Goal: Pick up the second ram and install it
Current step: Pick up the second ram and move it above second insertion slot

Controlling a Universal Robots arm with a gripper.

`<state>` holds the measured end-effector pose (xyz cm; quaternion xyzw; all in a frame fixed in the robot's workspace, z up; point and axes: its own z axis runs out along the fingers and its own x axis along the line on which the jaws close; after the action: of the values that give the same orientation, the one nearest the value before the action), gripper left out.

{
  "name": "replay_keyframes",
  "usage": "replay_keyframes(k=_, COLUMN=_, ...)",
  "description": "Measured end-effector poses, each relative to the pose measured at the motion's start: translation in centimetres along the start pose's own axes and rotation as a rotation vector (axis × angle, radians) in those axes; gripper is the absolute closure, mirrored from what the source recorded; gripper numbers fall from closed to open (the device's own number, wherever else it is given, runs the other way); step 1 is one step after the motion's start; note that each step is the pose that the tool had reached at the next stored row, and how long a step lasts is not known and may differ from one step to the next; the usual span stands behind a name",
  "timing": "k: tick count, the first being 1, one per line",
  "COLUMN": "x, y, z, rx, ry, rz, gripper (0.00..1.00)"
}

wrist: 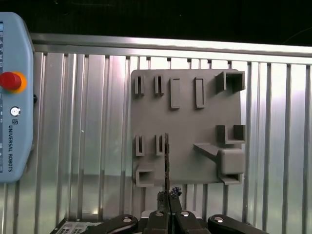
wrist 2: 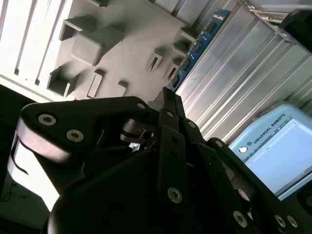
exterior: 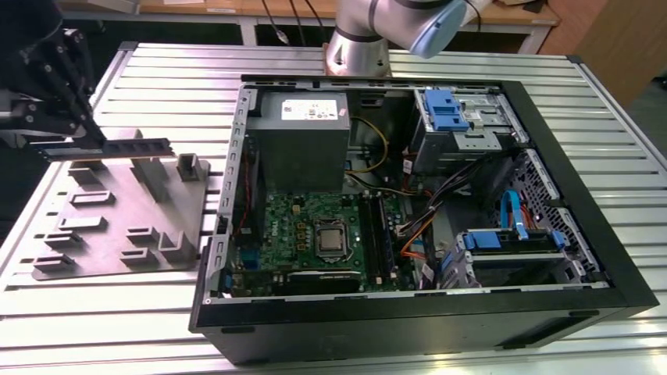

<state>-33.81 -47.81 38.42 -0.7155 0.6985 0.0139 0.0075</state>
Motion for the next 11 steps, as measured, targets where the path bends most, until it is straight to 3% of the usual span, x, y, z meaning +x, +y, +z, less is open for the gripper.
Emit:
replay_keyframes(k=5, x=0.03, y=-1.35, z=-0.02, rx=-0.0001, ry=0.0000, rz=0.000, gripper=0.89)
replay_keyframes(k=8, x=0.03, y=-1.44, z=-0.15, rx=-0.0003, ry=0.0003, rz=0.000, gripper=0.89)
replay_keyframes(k=11, x=0.01, y=-1.45, z=-0.75, rx=-0.0001, ry=0.0000, rz=0.000, gripper=0.89)
